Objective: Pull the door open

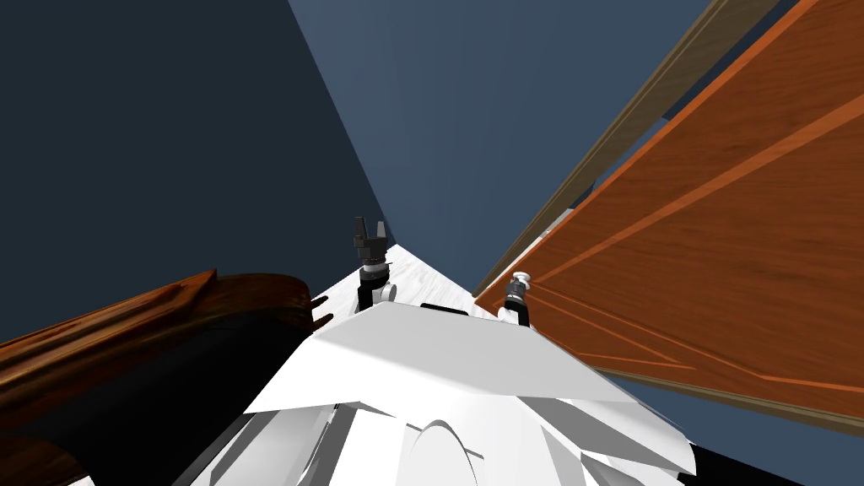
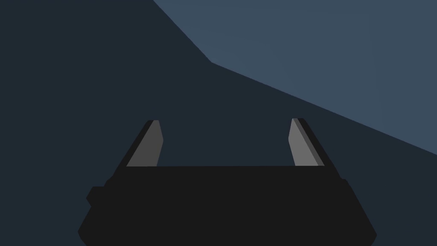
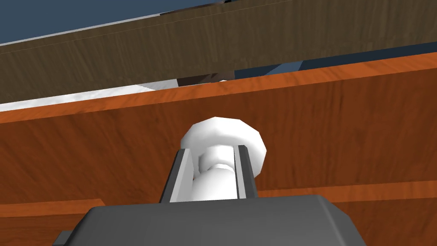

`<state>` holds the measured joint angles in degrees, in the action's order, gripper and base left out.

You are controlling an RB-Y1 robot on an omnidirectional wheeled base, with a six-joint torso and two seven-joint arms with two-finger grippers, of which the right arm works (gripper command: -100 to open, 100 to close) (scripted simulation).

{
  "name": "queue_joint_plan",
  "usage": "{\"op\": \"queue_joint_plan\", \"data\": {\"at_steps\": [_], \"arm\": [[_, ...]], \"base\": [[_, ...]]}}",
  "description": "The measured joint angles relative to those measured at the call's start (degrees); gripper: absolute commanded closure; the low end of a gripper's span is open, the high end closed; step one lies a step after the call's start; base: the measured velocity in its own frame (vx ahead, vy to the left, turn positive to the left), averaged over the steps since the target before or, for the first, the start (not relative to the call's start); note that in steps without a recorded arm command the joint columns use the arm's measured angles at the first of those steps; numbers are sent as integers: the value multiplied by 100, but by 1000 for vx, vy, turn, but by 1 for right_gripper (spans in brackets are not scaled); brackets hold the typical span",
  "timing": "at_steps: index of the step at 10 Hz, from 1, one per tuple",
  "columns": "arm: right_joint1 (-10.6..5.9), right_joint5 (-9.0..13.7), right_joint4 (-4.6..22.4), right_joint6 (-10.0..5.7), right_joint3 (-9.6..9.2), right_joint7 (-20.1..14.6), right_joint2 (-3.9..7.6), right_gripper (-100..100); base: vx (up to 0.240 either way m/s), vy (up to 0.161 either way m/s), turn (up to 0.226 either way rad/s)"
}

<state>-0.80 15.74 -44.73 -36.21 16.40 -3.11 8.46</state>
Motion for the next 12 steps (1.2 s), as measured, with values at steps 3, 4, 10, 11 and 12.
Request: {"op": "queue_joint_plan", "data": {"at_steps": [3,4,10,11,12], "arm": [[-75,59,212,-205,-95,-451,70,100],[-41,96,131,-173,-105,-573,51,100],[-68,265,190,-288,-262,-1432,162,100],[-35,297,136,-301,-272,-1544,161,100],[59,345,-35,-252,-287,-1657,138,100]], "base": [[-45,-10,41],[-53,-10,84],[-38,-10,41],[-44,-10,80],[-43,-14,55]]}}
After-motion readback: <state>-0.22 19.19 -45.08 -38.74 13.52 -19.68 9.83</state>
